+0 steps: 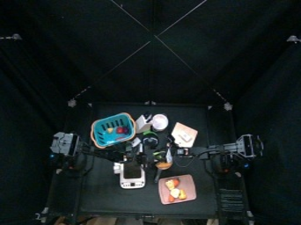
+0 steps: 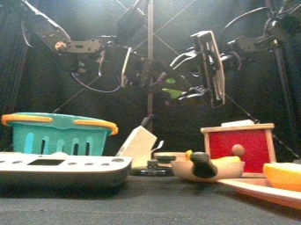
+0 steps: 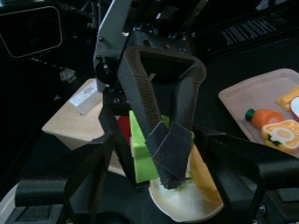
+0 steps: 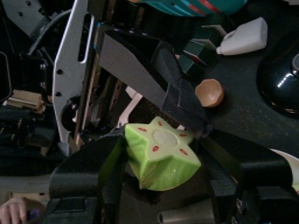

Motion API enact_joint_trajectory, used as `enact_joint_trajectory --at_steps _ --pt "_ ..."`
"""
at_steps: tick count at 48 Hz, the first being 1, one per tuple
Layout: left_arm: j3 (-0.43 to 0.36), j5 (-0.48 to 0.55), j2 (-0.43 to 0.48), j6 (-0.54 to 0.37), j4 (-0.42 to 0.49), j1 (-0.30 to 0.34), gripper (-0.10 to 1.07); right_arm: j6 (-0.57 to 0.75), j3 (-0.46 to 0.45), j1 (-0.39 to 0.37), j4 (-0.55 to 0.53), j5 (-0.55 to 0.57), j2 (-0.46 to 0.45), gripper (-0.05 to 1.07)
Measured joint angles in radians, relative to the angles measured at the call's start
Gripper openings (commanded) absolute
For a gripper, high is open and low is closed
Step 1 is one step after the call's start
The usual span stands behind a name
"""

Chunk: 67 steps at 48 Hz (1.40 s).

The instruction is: Place starfruit top on plate

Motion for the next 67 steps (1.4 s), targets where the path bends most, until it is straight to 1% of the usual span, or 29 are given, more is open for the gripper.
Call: enact_joint_trajectory --at_steps 4,10,16,25,29,34,38,44,50,56,59,63,67 --pt "0.0 -0.003 -0.002 0.0 0.0 0.0 1.02 0.002 0.002 0.0 0.0 0.011 0.0 0.53" --pt "0.023 -0.029 -0.009 0.0 0.0 -0.012 1.02 0.002 0.015 -0.003 0.0 0.046 -0.017 0.53" --pt "0.061 -0.052 -0.04 -0.002 -0.005 -0.032 1.02 0.002 0.034 -0.006 0.003 0.074 -0.058 0.52" --pt "0.118 -0.069 -0.081 -0.002 -0.032 -0.083 1.02 0.002 0.077 -0.002 0.015 0.117 -0.141 0.52" --pt "0.132 -0.081 -0.097 -0.002 -0.049 -0.107 1.02 0.003 0.1 0.015 0.037 0.153 -0.178 0.52" --pt "0.156 -0.094 -0.118 -0.002 -0.063 -0.137 1.02 0.003 0.126 0.055 0.066 0.202 -0.215 0.52" --pt "0.179 -0.1 -0.132 -0.003 -0.077 -0.155 1.02 0.005 0.138 0.112 0.081 0.255 -0.241 0.52" --pt "0.215 -0.103 -0.141 -0.003 -0.106 -0.176 1.02 0.003 0.143 0.218 0.101 0.365 -0.265 0.52" --pt "0.235 -0.103 -0.153 -0.003 -0.141 -0.179 1.02 0.003 0.143 0.325 0.133 0.492 -0.265 0.52" --pt "0.244 -0.103 -0.161 -0.003 -0.152 -0.179 1.02 0.003 0.143 0.405 0.183 0.624 -0.245 0.52" --pt "0.245 -0.103 -0.163 -0.005 -0.155 -0.179 1.02 0.003 0.143 0.43 0.204 0.686 -0.227 0.52" --pt "0.249 -0.103 -0.163 -0.003 -0.161 -0.179 1.02 0.003 0.143 0.446 0.236 0.746 -0.196 0.53" --pt "0.25 -0.104 -0.163 -0.003 -0.167 -0.179 1.02 0.002 0.143 0.453 0.255 0.781 -0.155 0.53"
